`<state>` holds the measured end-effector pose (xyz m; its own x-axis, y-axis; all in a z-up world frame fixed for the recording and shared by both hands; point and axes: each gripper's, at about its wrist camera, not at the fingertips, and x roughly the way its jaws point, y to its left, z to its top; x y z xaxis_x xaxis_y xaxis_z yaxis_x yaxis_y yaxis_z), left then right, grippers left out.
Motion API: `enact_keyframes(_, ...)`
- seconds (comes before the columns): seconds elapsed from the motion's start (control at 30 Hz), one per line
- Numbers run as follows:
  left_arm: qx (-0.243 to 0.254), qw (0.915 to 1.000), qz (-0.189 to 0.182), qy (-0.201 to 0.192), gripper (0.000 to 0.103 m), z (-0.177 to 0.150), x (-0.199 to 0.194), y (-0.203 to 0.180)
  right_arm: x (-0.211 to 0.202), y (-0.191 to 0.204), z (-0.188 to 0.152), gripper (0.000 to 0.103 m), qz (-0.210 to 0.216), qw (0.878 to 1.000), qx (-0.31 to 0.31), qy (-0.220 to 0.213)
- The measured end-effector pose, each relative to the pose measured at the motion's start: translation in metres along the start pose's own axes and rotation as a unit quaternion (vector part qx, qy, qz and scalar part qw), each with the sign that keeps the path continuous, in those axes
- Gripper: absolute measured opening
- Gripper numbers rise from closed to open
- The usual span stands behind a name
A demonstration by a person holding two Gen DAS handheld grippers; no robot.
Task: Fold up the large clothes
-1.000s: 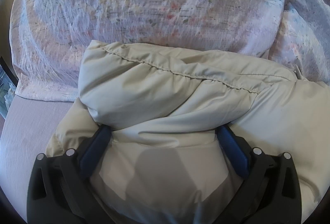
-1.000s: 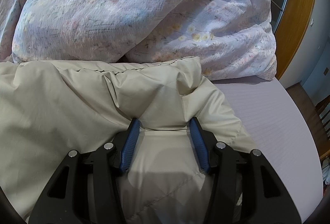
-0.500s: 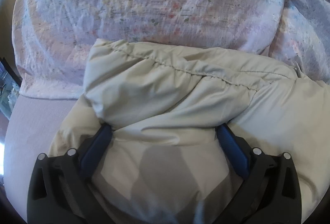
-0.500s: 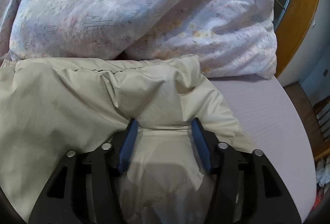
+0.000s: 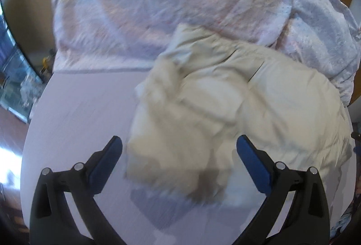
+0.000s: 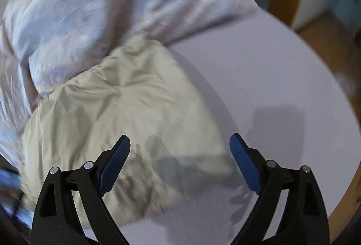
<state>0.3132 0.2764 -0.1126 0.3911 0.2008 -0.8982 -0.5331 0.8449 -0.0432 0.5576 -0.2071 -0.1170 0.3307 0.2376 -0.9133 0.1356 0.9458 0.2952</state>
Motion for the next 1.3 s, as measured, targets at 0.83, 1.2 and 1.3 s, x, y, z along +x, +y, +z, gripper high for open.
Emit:
enact_keyframes(0.83,-0.118,0.9892,-0.041,0.077,0.101,-0.021,0.045,-0.007,0.059,-0.009,-0.027,0.088,0.124,0.98,0.137,0.078)
enact_keyframes(1.2,-0.164,0.9802,-0.085,0.072,0.086,-0.022,0.059,-0.001,0.055,-0.014,-0.03,0.06,0.122,0.98,0.145,0.067)
enact_keyframes(1.3,-0.161,0.9821,-0.08,0.058,0.068,-0.021,0.051,-0.003,0.051,-0.017,-0.032,0.046,0.13,0.978,0.147,0.066)
